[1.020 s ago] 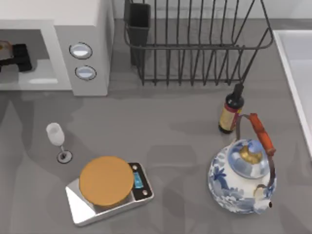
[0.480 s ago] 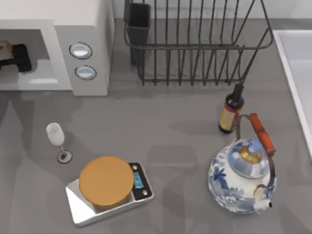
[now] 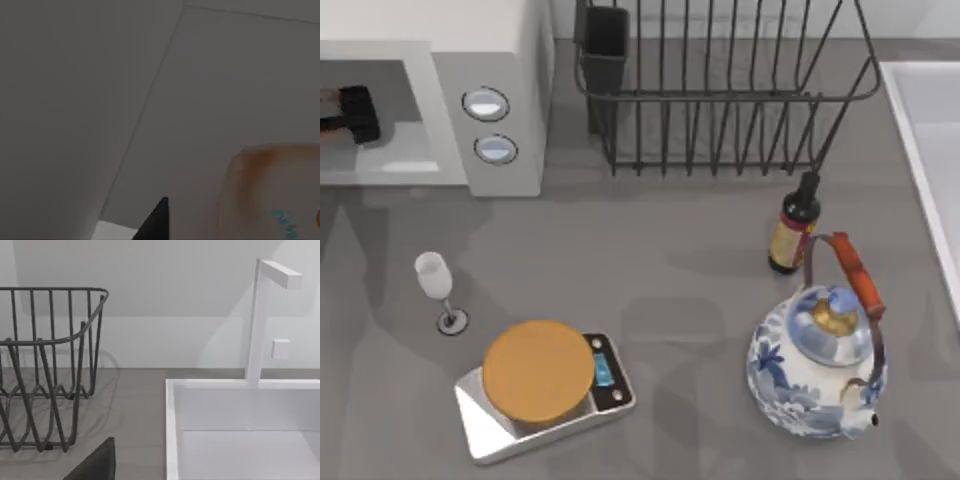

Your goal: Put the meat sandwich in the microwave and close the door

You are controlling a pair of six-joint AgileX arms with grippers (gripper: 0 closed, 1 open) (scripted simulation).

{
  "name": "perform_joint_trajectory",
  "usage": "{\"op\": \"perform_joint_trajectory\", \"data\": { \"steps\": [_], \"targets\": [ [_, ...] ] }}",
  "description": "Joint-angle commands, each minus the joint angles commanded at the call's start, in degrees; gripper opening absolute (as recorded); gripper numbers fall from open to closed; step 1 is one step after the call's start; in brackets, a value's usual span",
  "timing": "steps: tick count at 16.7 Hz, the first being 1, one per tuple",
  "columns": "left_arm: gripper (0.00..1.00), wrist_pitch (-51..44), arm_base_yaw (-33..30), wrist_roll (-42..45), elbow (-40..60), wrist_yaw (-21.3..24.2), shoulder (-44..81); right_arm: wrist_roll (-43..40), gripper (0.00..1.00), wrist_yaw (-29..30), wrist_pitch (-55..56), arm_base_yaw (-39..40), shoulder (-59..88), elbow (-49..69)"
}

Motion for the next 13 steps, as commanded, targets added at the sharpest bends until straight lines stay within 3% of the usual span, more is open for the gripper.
{"op": "perform_joint_trajectory", "data": {
  "steps": [5, 13],
  "targets": [
    [1.00, 6.96, 1.34, 0.51, -2.57, -2.07, -4.81, 0.00, 1.00, 0.00, 0.00, 0.00, 0.00, 0.00],
    [1.00, 17.59, 2.71, 2.33, -15.42, -2.96, -12.64, 0.00, 1.00, 0.00, 0.00, 0.00, 0.00, 0.00]
  ]
}}
